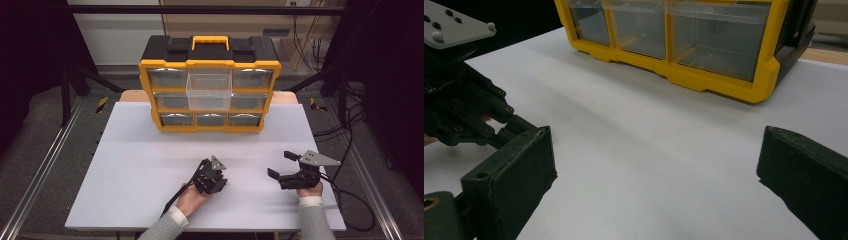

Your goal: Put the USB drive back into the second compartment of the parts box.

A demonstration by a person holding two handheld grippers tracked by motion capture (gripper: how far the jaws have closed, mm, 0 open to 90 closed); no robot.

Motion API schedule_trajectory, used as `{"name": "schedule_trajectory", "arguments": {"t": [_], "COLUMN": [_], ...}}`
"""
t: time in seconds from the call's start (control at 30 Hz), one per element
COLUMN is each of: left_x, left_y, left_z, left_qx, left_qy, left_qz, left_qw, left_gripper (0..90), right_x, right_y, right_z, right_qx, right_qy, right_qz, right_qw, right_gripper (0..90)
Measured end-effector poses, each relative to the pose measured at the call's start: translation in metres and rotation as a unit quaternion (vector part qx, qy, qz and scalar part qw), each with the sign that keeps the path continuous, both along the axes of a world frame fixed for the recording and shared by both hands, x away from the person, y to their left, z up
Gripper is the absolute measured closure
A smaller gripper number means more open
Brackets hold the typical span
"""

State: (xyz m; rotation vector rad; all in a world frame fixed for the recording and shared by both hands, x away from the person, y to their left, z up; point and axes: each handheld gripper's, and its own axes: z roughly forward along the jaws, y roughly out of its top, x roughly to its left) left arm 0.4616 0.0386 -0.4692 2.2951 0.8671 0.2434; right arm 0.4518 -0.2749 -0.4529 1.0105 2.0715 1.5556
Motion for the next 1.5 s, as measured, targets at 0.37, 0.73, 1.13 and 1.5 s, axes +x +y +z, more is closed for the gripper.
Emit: {"name": "schedule_trajectory", "arguments": {"t": [0.37,0.73,1.13,1.5], "left_x": [0.001,0.004,0.004,0.004], "left_y": [-0.001,0.002,0.019,0.047], "left_z": [0.0,0.0,0.02,0.055], "left_qx": [0.006,-0.004,-0.028,-0.061], "left_qy": [0.001,0.006,-0.01,-0.034], "left_qz": [0.008,0.001,-0.003,0.004], "left_qw": [0.9999,1.0,0.9996,0.9976], "left_gripper": [77.9,78.8,78.8,78.8], "right_x": [0.0,0.0,0.001,0.001], "right_y": [0.0,0.0,0.001,0.001], "right_z": [0.0,0.0,-0.001,-0.001], "right_qx": [0.001,0.0,-0.001,0.001], "right_qy": [0.0,0.001,0.003,0.004], "right_qz": [0.0,0.0,0.0,0.0], "right_qw": [1.0,1.0,1.0,1.0], "right_gripper": [2.7,2.7,2.7,2.7]}}
